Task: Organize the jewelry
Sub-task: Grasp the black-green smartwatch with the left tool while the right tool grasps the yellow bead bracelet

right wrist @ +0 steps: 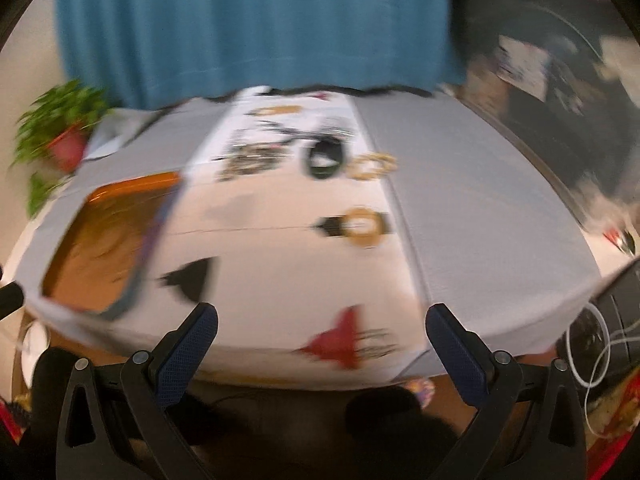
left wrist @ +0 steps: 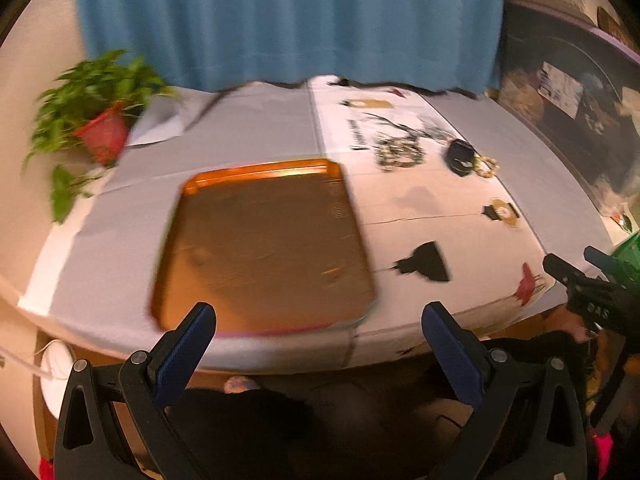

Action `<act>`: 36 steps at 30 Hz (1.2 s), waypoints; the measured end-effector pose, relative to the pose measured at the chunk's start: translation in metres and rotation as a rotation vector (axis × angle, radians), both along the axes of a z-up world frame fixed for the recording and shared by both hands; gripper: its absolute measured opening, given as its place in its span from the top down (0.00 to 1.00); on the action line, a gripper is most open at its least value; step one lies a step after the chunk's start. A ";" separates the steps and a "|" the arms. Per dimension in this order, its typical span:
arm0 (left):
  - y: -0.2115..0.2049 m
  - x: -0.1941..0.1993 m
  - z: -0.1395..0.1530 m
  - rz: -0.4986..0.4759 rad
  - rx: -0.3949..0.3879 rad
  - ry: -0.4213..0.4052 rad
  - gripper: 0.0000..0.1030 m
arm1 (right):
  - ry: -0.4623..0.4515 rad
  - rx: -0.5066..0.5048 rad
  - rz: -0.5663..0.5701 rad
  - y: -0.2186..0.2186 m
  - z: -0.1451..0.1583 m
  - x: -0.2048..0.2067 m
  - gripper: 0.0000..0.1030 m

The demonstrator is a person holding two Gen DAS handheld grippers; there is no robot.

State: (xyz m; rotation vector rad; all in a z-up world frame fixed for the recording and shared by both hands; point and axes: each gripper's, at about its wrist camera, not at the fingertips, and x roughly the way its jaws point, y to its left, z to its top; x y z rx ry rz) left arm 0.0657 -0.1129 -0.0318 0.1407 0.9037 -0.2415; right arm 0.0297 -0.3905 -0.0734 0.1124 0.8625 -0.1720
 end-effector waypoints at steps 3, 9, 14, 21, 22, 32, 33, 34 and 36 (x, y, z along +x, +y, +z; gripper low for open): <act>-0.042 0.026 -0.003 -0.064 -0.001 0.020 0.01 | 0.023 0.012 -0.025 -0.043 -0.014 0.027 0.00; -0.135 0.098 -0.014 -0.160 0.008 0.032 0.01 | 0.096 0.006 0.049 -0.108 -0.050 0.117 0.00; -0.204 0.166 -0.024 -0.175 -0.012 0.037 0.01 | 0.066 0.080 0.006 -0.154 -0.054 0.181 0.00; -0.257 0.227 -0.069 -0.171 0.023 0.109 0.02 | 0.119 -0.027 0.058 -0.159 -0.078 0.239 0.00; -0.261 0.234 -0.077 -0.166 0.020 0.129 0.05 | 0.110 -0.019 0.066 -0.161 -0.079 0.240 0.00; -0.271 0.242 -0.099 -0.199 -0.021 0.219 0.93 | 0.072 -0.032 0.135 -0.152 -0.077 0.227 0.56; -0.269 0.240 -0.098 -0.201 -0.025 0.227 0.93 | 0.049 -0.042 0.191 -0.140 -0.072 0.221 0.85; -0.265 0.236 -0.097 -0.206 -0.029 0.234 0.93 | 0.057 -0.095 0.213 -0.127 -0.072 0.216 0.88; -0.258 0.225 -0.091 -0.219 -0.038 0.232 0.93 | 0.056 -0.141 0.229 -0.116 -0.070 0.207 0.88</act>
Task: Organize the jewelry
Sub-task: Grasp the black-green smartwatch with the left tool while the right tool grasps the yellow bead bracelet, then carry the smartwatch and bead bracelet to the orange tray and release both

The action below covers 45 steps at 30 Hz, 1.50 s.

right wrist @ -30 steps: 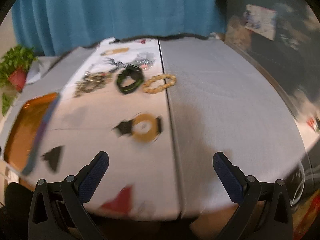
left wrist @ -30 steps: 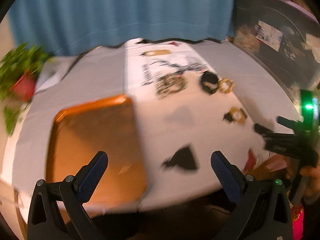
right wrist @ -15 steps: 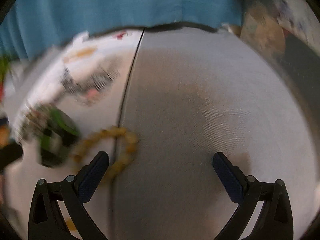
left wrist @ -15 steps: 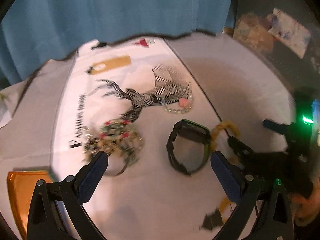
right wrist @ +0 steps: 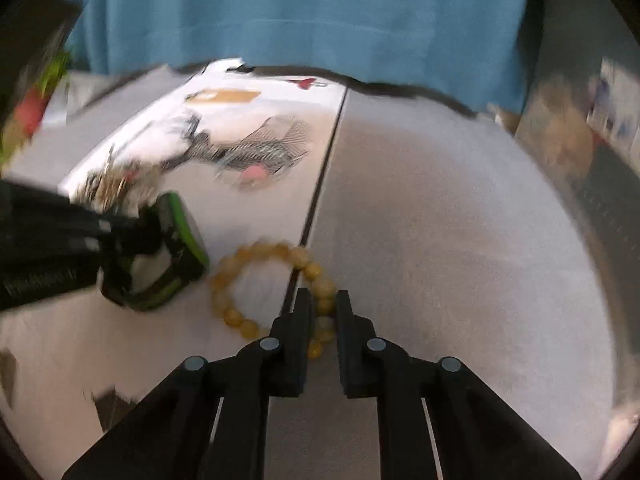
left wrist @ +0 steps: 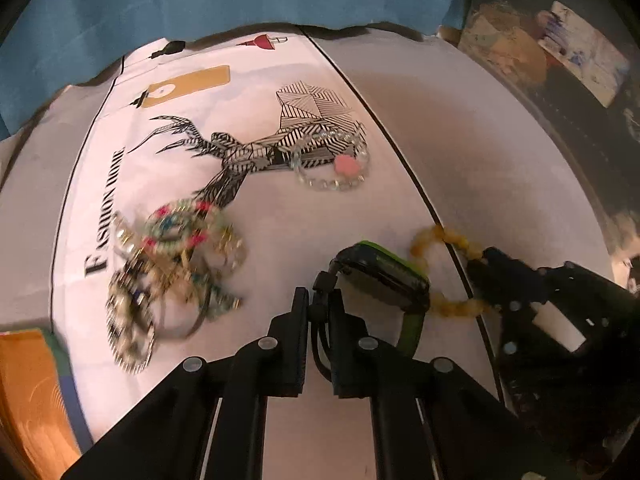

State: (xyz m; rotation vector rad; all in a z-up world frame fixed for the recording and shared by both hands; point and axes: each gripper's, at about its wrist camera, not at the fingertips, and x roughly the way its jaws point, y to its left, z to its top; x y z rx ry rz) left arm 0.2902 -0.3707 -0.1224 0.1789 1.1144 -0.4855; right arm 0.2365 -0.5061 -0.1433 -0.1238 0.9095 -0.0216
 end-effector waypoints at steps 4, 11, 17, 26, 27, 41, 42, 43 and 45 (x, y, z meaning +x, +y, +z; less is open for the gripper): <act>0.025 -0.033 0.024 -0.018 -0.057 -0.019 0.93 | -0.029 0.112 -0.055 -0.002 0.016 -0.027 0.88; 0.092 -0.099 0.081 -0.007 -0.141 -0.092 0.93 | -0.127 0.079 -0.068 0.021 0.072 -0.080 0.88; 0.170 -0.160 0.121 0.047 -0.157 -0.175 0.93 | -0.141 0.043 -0.062 0.055 0.098 -0.115 0.88; 0.278 -0.244 0.136 0.170 -0.149 -0.238 0.93 | -0.197 0.050 0.017 0.133 0.136 -0.193 0.88; 0.285 -0.251 0.136 0.179 -0.144 -0.247 0.93 | -0.204 0.047 0.033 0.144 0.141 -0.204 0.88; 0.352 -0.324 0.132 0.249 -0.134 -0.324 0.93 | -0.159 0.053 0.207 0.256 0.145 -0.300 0.88; 0.353 -0.326 0.132 0.248 -0.134 -0.328 0.93 | -0.156 0.048 0.218 0.262 0.144 -0.304 0.88; 0.355 -0.329 0.132 0.248 -0.136 -0.329 0.93 | -0.153 0.042 0.229 0.268 0.143 -0.307 0.88; 0.356 -0.332 0.131 0.248 -0.142 -0.330 0.93 | -0.148 0.036 0.242 0.275 0.142 -0.311 0.88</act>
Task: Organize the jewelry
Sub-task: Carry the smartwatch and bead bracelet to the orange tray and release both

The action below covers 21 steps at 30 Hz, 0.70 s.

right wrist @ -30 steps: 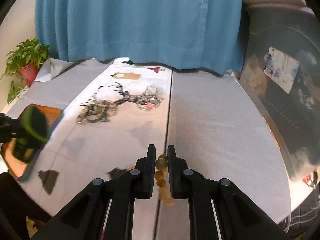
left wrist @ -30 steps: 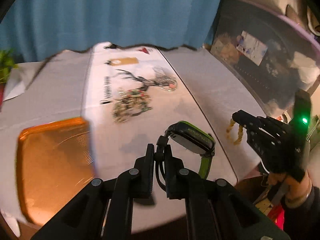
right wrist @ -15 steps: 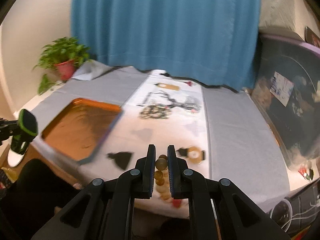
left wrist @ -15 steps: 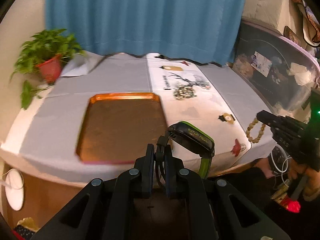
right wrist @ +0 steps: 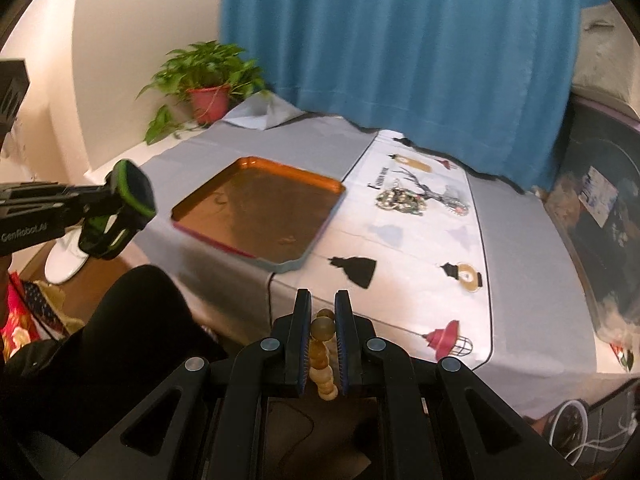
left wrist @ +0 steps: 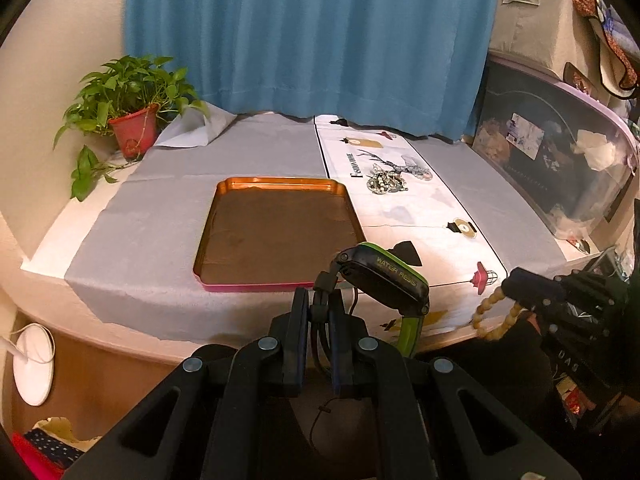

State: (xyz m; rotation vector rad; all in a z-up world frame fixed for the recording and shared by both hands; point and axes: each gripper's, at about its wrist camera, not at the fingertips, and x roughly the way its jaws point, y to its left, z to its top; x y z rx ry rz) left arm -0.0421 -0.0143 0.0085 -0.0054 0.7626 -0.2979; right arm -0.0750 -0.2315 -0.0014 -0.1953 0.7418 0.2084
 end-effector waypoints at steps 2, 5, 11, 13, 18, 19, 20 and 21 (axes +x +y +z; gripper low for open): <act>0.001 -0.002 -0.001 -0.001 -0.002 -0.001 0.93 | 0.005 -0.003 0.007 0.005 -0.001 -0.002 0.88; 0.002 -0.001 -0.002 -0.001 -0.005 0.002 0.93 | 0.011 -0.009 0.011 0.008 -0.001 -0.001 0.88; 0.002 0.004 -0.005 0.000 -0.007 0.011 0.93 | 0.022 -0.016 0.015 0.010 -0.003 0.004 0.88; 0.002 0.006 -0.008 -0.001 -0.008 0.018 0.93 | 0.024 -0.017 0.016 0.011 -0.004 0.005 0.88; 0.001 0.014 -0.014 -0.003 -0.013 0.035 0.93 | 0.037 -0.017 0.019 0.012 -0.008 0.015 0.88; 0.001 0.016 -0.016 -0.003 -0.015 0.039 0.93 | 0.038 -0.018 0.020 0.013 -0.008 0.017 0.88; 0.001 0.018 -0.017 -0.003 -0.016 0.042 0.93 | 0.039 -0.018 0.021 0.014 -0.009 0.019 0.88; 0.001 0.022 -0.019 -0.002 -0.018 0.047 0.93 | 0.042 -0.018 0.023 0.016 -0.009 0.022 0.88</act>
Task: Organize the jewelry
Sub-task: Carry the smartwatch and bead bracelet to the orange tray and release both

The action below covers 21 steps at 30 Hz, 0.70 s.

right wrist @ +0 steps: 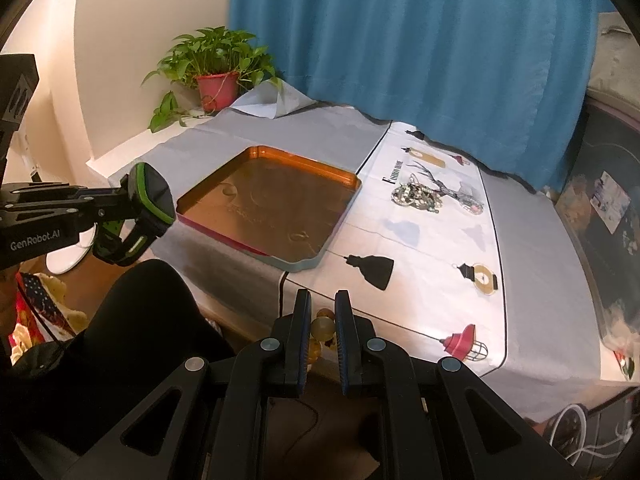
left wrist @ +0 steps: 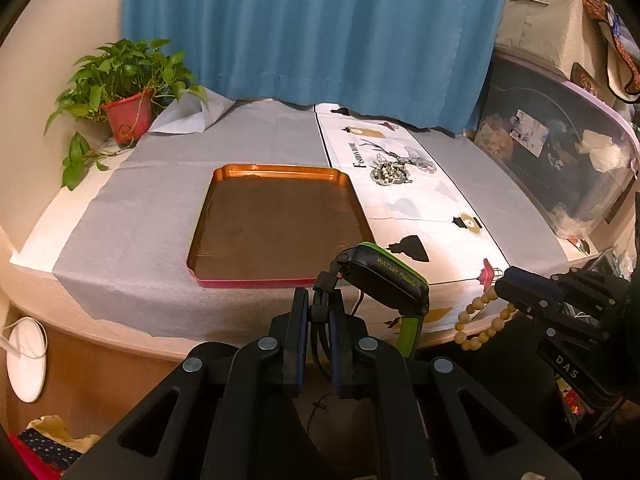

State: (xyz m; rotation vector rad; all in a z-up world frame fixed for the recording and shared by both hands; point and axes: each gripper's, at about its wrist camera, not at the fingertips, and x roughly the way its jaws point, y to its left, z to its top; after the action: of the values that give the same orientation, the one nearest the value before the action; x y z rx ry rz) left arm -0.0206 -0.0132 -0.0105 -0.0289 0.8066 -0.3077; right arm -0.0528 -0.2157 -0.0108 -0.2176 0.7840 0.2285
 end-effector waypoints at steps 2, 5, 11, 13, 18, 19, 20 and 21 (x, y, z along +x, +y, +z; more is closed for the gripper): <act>0.001 0.006 -0.003 0.000 -0.004 0.009 0.93 | 0.005 0.001 0.001 0.002 -0.001 0.005 0.88; 0.004 0.021 -0.009 0.004 -0.017 0.028 0.93 | 0.011 0.001 0.006 0.007 -0.003 0.019 0.88; 0.011 0.063 -0.014 0.025 -0.023 0.031 0.93 | 0.011 0.025 0.014 0.018 -0.004 0.059 0.88; 0.014 0.080 -0.016 0.034 -0.023 0.031 0.93 | 0.006 0.040 0.023 0.025 -0.004 0.079 0.88; 0.018 0.126 -0.027 0.054 -0.022 0.042 0.93 | -0.002 0.067 0.043 0.040 -0.010 0.126 0.88; 0.018 0.133 -0.029 0.057 -0.021 0.044 0.93 | -0.005 0.071 0.047 0.043 -0.011 0.137 0.88; 0.018 0.142 -0.032 0.058 -0.020 0.046 0.93 | -0.005 0.073 0.050 0.047 -0.013 0.146 0.88; 0.018 0.150 -0.034 0.061 -0.017 0.046 0.93 | -0.004 0.077 0.053 0.050 -0.015 0.154 0.88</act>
State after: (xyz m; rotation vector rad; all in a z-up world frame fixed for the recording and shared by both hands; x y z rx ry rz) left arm 0.1292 0.0049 -0.0445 -0.0771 0.8472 -0.2570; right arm 0.1011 -0.1658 -0.0256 -0.1664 0.7646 0.3078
